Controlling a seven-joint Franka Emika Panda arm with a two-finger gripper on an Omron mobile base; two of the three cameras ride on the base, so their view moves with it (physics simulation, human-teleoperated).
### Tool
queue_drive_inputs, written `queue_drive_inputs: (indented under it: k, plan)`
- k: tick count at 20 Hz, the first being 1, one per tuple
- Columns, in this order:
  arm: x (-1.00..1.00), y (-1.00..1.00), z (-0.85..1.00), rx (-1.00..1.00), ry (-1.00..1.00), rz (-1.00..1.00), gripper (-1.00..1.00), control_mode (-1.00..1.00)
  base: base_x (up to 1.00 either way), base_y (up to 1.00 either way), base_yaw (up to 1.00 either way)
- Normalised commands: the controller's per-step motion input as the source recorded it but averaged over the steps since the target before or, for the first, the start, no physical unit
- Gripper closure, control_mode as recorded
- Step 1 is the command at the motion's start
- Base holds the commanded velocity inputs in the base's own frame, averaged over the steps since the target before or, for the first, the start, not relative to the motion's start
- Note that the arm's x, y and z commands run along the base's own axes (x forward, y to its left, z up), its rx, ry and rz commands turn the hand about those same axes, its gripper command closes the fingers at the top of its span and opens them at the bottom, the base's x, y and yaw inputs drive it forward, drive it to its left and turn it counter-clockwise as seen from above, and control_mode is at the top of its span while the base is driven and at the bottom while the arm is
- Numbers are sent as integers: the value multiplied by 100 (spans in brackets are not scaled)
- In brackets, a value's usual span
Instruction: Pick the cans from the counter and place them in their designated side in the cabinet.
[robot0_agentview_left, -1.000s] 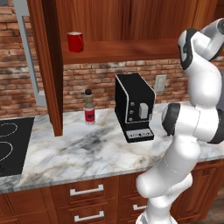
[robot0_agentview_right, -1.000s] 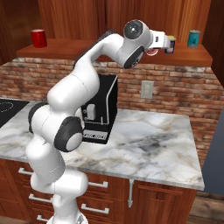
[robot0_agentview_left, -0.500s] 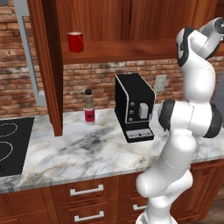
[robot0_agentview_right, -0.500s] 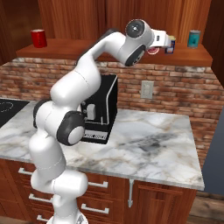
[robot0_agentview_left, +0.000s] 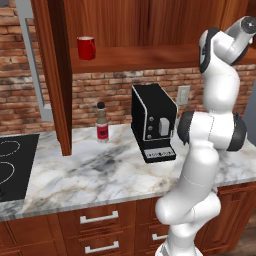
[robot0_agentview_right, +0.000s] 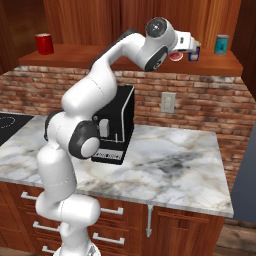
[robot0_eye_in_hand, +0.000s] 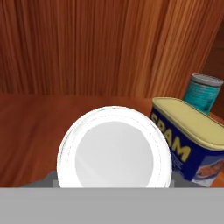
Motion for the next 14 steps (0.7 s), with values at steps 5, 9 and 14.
queue_drive_inputs:
  k: [5, 9, 14]
  plan:
    - [25, -4, -24, 0, 6, 0, 100, -100, 0, 0, 0]
    - [16, -5, -25, 0, 3, 0, -100, -100, 0, 0, 0]
    - [11, -6, -19, 0, 0, 0, -100, -100, 0, 0, 0]
